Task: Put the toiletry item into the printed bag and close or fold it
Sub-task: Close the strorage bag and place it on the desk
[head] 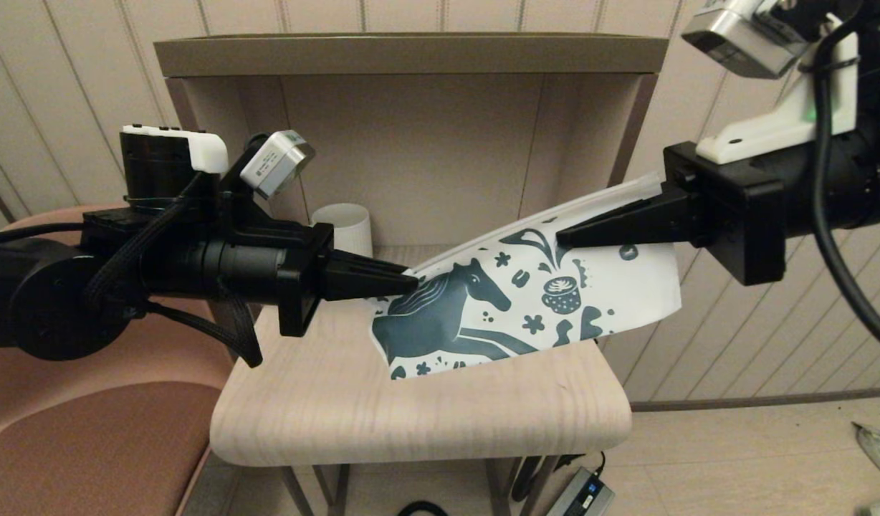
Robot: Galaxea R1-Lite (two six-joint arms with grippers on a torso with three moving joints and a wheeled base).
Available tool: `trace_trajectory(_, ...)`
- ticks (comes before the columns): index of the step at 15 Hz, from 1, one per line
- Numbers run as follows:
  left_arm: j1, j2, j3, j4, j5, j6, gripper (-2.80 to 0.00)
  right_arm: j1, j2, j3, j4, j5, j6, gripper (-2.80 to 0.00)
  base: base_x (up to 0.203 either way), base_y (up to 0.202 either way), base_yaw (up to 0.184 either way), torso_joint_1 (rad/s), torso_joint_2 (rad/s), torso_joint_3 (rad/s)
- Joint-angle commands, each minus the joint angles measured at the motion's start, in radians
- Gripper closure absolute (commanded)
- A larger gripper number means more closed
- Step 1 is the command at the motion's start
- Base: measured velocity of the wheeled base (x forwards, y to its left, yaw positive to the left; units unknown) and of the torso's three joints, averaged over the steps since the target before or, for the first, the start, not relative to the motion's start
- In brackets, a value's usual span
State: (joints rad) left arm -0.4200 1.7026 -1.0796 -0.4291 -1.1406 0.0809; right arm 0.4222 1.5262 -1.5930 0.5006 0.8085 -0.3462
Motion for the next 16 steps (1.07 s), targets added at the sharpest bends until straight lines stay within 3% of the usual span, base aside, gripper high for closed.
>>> trace_trajectory(1,0.0,0.002,0.001,-0.003,-0.007,0.0,0.0,-0.01,-0.013,0.001,0.003,0.004,-0.002,0.0,0.0,0.0,0.0,0.0,0.0,0.0)
trace_trajectory(16,0.003,0.014,-0.004,-0.002,-0.007,0.011,0.0,-0.025,-0.024,0.011,-0.003,0.004,-0.002,0.0,0.0,0.0,0.0,0.0,0.0,0.0)
